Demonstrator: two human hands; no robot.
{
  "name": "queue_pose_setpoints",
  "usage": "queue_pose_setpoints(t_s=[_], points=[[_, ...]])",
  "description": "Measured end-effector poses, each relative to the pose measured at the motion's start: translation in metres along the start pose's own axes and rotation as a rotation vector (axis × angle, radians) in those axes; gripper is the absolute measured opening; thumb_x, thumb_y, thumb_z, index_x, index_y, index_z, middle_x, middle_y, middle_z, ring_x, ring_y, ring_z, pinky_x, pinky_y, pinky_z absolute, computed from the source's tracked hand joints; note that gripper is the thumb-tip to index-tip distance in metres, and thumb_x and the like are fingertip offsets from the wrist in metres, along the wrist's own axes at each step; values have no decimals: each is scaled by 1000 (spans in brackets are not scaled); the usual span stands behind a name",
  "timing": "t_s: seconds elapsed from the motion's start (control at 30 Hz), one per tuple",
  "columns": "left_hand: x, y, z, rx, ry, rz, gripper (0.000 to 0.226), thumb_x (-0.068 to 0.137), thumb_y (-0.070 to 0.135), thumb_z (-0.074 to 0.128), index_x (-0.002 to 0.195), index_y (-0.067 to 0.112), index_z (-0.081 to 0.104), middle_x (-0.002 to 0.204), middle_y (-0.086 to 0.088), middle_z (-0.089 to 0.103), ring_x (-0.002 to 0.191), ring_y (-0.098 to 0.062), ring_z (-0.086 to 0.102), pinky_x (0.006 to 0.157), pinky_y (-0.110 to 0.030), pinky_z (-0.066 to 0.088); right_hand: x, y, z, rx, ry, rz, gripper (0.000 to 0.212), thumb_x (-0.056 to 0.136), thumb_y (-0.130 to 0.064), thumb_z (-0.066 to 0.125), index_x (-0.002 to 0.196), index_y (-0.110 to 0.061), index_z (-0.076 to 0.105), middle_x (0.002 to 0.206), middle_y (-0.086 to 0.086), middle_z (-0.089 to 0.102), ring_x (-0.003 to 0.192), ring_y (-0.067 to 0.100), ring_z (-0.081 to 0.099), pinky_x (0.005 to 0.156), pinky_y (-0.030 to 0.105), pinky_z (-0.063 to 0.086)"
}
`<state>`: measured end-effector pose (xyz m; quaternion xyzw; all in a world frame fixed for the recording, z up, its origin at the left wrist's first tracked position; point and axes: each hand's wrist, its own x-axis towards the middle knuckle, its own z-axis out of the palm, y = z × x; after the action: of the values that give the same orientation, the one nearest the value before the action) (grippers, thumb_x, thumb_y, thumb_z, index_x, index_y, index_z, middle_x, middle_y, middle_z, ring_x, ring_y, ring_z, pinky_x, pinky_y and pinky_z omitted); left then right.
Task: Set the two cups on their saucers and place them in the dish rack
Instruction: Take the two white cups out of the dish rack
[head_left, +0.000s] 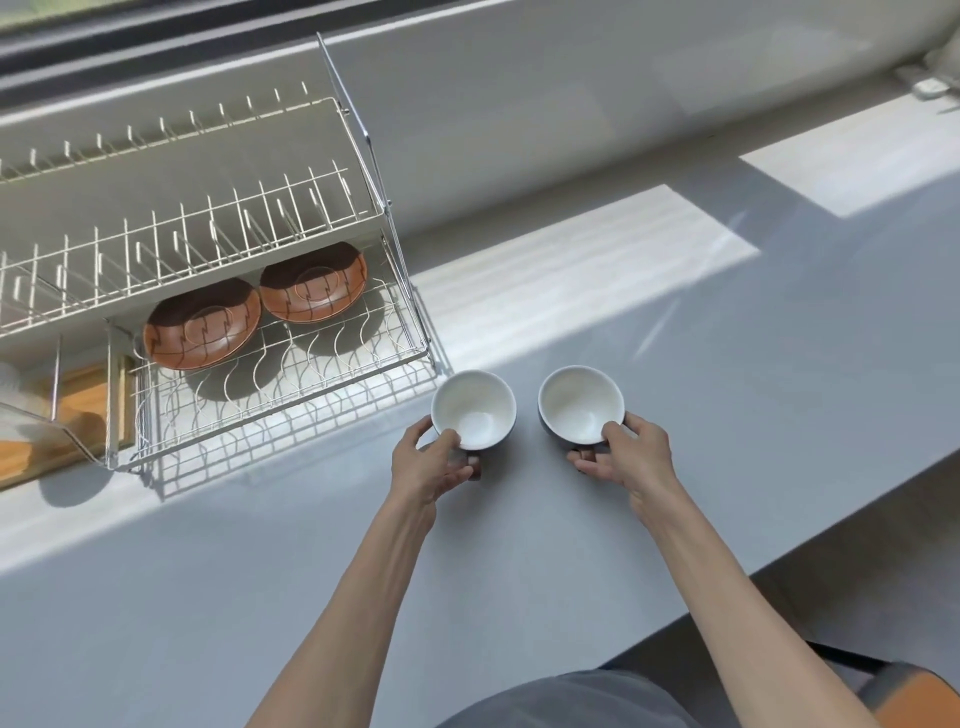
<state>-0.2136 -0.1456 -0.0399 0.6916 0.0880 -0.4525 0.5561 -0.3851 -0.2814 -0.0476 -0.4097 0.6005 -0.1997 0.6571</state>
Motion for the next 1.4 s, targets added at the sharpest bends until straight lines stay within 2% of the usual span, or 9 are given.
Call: queue_pose_setpoints(t_s=[0.23, 0.6, 0.7, 0.83, 0.93, 1.03, 1.17, 1.23, 1.4], points=[[2, 2, 2, 9, -9, 0, 54, 92, 0, 54, 144, 13, 45, 85, -7, 64, 53, -20, 63, 46, -21, 57, 7, -1, 5, -20, 22, -8, 39, 89, 2, 40, 125, -7, 53, 86, 23, 63, 69, 38, 69, 65, 38, 62], [16, 2, 1, 14, -41, 14, 56, 91, 3, 55, 144, 17, 42, 109, -15, 69, 64, -25, 69, 57, -25, 61, 13, -4, 5, -72, -8, -27, 38, 91, -2, 40, 126, -10, 53, 94, 25, 68, 79, 36, 74, 64, 34, 63], [15, 3, -2, 88, -75, 40, 52, 94, 8, 56, 142, 18, 41, 106, -7, 68, 58, -16, 72, 57, -26, 61, 12, -6, 3, -185, -3, -69, 37, 88, -4, 41, 120, -12, 58, 100, 26, 71, 77, 32, 75, 64, 35, 63], [14, 8, -12, 241, -144, 72, 48, 97, 17, 57, 143, 20, 42, 110, -10, 72, 82, -22, 76, 68, -33, 60, 7, -13, -1, -407, 40, -137, 31, 87, -11, 45, 111, -16, 64, 90, 11, 75, 69, 25, 76, 70, 43, 63], [14, 14, -21, 402, -161, 104, 52, 98, 26, 57, 147, 21, 41, 122, -9, 64, 96, -26, 72, 67, -31, 60, 0, -24, 0, -721, 100, -219, 28, 79, -30, 45, 100, -23, 63, 97, 3, 72, 88, 30, 70, 79, 46, 58], [10, 21, -32, 557, -173, 161, 52, 97, 34, 56, 146, 22, 43, 122, -6, 62, 96, -22, 69, 73, -32, 56, -12, -36, 7, -1075, 157, -315, 45, 91, -34, 45, 133, -20, 53, 131, 9, 60, 119, 37, 54, 93, 43, 45], [5, 32, -52, 791, -179, 229, 50, 95, 39, 55, 143, 25, 47, 125, -2, 62, 107, -28, 66, 85, -38, 56, -22, -49, 24, -1317, 175, -478, 35, 92, -26, 45, 121, -12, 58, 119, 15, 64, 106, 38, 59, 77, 38, 42], [2, 40, -65, 954, -167, 276, 50, 95, 43, 54, 142, 29, 48, 133, -3, 62, 113, -26, 63, 94, -38, 53, -29, -55, 36, -1353, 136, -553, 32, 92, -24, 44, 118, -13, 59, 113, 13, 66, 101, 37, 60, 72, 36, 39], [-7, 63, -99, 1442, -107, 402, 53, 99, 46, 47, 149, 30, 40, 141, -4, 58, 127, -23, 55, 100, -35, 44, -48, -68, 77, -1425, -122, -757, 45, 96, -37, 45, 140, -24, 47, 126, 7, 64, 116, 31, 58, 88, 39, 46]])
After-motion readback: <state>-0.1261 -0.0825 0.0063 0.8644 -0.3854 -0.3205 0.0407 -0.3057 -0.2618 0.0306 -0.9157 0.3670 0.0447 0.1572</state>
